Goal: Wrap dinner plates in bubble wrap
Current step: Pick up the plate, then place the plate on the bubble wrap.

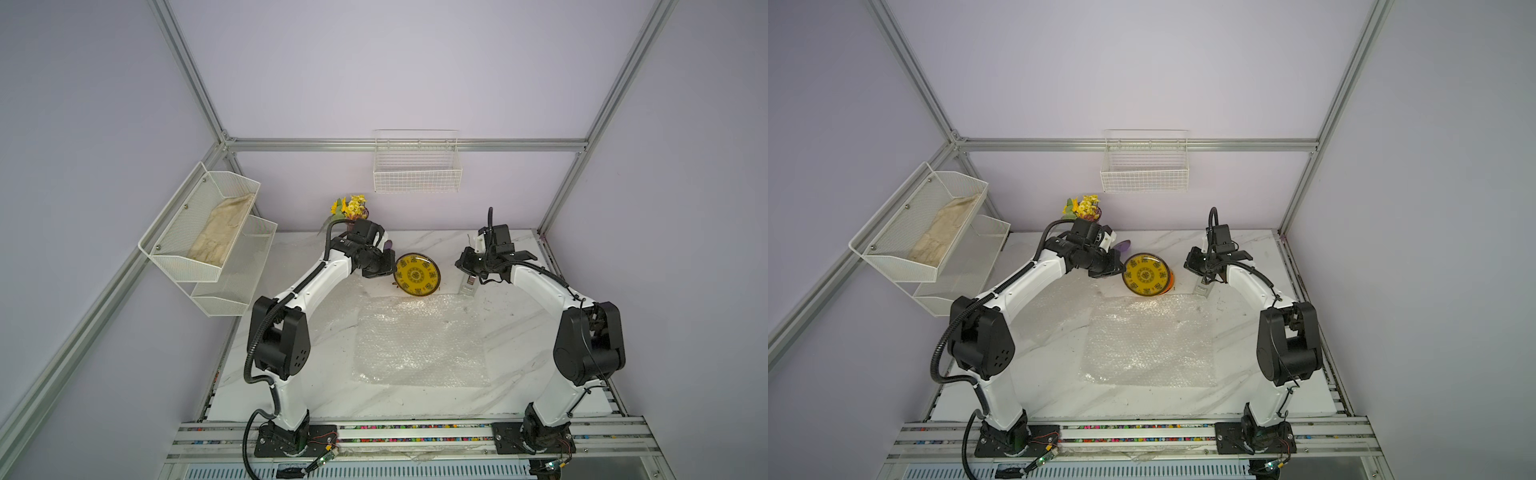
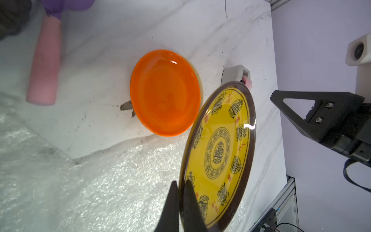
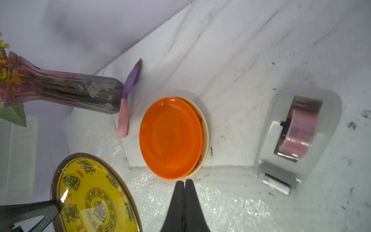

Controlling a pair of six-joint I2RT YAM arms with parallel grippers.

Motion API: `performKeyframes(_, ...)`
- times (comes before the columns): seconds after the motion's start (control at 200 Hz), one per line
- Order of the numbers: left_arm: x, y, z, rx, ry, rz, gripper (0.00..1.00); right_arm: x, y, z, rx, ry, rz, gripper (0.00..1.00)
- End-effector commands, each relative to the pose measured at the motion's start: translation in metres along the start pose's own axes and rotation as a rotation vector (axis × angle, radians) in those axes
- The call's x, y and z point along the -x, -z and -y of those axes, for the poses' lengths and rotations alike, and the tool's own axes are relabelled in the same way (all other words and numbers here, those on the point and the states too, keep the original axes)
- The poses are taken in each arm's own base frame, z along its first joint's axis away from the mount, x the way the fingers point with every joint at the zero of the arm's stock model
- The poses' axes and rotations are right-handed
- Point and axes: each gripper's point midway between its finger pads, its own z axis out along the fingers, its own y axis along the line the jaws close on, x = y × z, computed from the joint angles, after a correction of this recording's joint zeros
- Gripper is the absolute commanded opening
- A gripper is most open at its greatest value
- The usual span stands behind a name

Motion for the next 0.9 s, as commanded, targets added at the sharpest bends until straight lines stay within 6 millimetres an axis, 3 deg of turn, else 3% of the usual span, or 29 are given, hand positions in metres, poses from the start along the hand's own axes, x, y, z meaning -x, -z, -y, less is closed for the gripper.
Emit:
performKeyframes(0.0, -0.039, -0.01, 0.023, -0.102, 0.009, -0.021, 0.0, -0.022, 0.012, 0.015, -0.041, 0.0, -0.034, 0.02)
performKeyframes(0.14, -0.093, -0.031, 0.007, -0.099, 0.058, -0.085, 0.0, -0.046, 0.02, 0.027, -0.055, -0.007, -0.06, 0.03)
performKeyframes(0.35, -0.138, -0.052, -0.018, -0.058, 0.077, -0.152, 0.0, -0.069, 0.025, 0.04, -0.074, -0.014, -0.098, 0.03)
performKeyframes(0.595, -0.149, -0.051, -0.033, -0.008, 0.079, -0.155, 0.0, -0.077, 0.025, 0.046, -0.087, 0.003, -0.122, 0.03)
performKeyframes(0.895, -0.142, -0.034, -0.029, 0.006, 0.044, -0.119, 0.0, -0.076, 0.028, 0.042, -0.079, 0.004, -0.122, 0.03)
